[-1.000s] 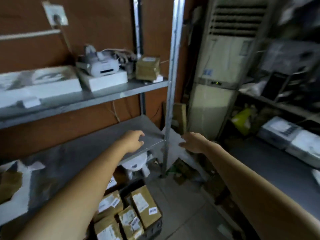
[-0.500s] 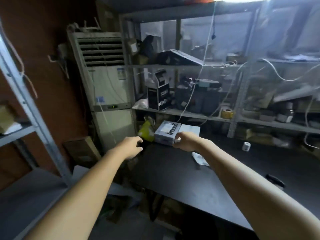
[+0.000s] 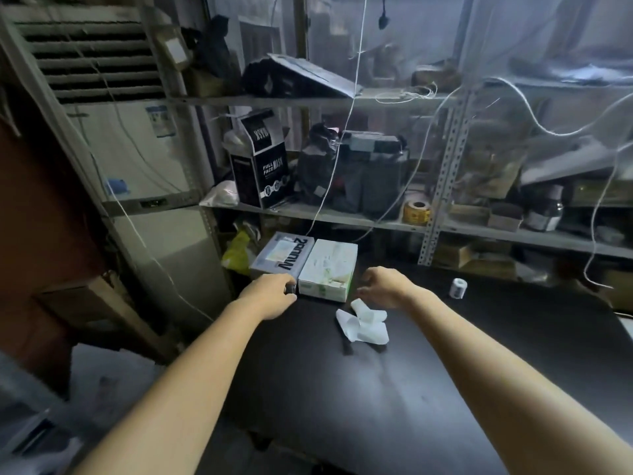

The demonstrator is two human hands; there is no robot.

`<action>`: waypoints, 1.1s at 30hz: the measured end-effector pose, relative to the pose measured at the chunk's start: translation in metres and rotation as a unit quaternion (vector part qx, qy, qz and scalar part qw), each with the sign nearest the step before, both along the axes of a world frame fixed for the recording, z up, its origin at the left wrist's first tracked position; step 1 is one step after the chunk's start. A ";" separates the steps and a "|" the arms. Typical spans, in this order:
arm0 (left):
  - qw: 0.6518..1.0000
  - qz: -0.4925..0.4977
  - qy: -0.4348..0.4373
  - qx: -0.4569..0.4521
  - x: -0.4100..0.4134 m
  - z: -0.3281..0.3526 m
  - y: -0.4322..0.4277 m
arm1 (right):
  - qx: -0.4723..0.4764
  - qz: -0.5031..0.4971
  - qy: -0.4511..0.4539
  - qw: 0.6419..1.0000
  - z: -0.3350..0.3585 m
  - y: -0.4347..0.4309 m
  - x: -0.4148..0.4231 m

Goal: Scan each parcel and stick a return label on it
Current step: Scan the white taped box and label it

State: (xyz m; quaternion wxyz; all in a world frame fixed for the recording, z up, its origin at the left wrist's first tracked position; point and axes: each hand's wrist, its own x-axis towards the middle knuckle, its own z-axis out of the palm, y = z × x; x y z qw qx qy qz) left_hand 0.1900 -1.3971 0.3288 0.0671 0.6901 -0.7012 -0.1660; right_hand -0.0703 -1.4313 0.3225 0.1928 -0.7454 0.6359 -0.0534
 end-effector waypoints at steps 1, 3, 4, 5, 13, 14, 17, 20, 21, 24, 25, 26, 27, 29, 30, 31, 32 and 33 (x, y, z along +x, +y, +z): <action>1.000 -0.001 0.000 0.004 -0.001 -0.008 -0.016 | 0.005 -0.003 -0.003 1.000 -0.009 -0.013 0.001; 1.000 -0.003 0.005 0.015 0.000 -0.027 -0.050 | 0.015 -0.013 -0.011 1.000 -0.027 -0.042 0.003; 1.000 -0.001 0.012 0.019 0.000 -0.038 -0.069 | 0.019 -0.019 -0.016 1.000 -0.038 -0.057 0.003; 1.000 0.001 0.020 0.021 0.001 -0.050 -0.088 | 0.022 -0.027 -0.022 0.999 -0.049 -0.073 0.004; 0.997 -0.009 0.073 0.037 -0.012 -0.154 -0.220 | 0.052 -0.105 -0.037 0.992 -0.138 -0.194 0.025; 0.996 -0.014 0.074 0.039 -0.015 -0.165 -0.235 | 0.058 -0.111 -0.042 0.991 -0.147 -0.208 0.027; 0.997 -0.017 0.070 0.040 -0.020 -0.192 -0.276 | 0.083 -0.140 -0.071 0.984 -0.175 -0.246 0.033; 0.998 -0.012 0.040 0.038 -0.024 -0.216 -0.305 | 0.101 -0.173 -0.111 0.974 -0.201 -0.277 0.037; 0.999 -0.010 0.024 0.039 -0.025 -0.222 -0.310 | 0.107 -0.184 -0.129 0.969 -0.208 -0.285 0.039; 0.998 0.003 0.023 0.065 -0.025 -0.236 -0.318 | 0.122 -0.219 -0.196 0.948 -0.226 -0.295 0.044; 0.997 0.012 0.039 0.071 -0.023 -0.238 -0.320 | 0.117 -0.232 -0.218 0.941 -0.231 -0.296 0.045; 0.996 0.019 0.055 0.072 -0.020 -0.240 -0.323 | 0.112 -0.247 -0.243 0.931 -0.235 -0.297 0.044; 0.995 0.026 0.070 0.072 -0.018 -0.241 -0.325 | 0.110 -0.263 -0.266 0.921 -0.239 -0.297 0.043; 0.992 0.043 0.096 0.075 -0.018 -0.240 -0.324 | 0.116 -0.275 -0.286 0.911 -0.243 -0.295 0.039; 0.990 0.051 0.107 0.077 -0.020 -0.239 -0.322 | 0.117 -0.277 -0.286 0.910 -0.243 -0.293 0.037; 0.989 0.058 0.116 0.078 -0.021 -0.238 -0.319 | 0.114 -0.279 -0.288 0.909 -0.242 -0.290 0.037; 0.987 0.064 0.124 0.077 -0.022 -0.237 -0.316 | 0.106 -0.278 -0.290 0.910 -0.240 -0.287 0.038; 0.986 0.068 0.135 0.074 -0.022 -0.236 -0.313 | 0.093 -0.275 -0.291 0.911 -0.238 -0.284 0.038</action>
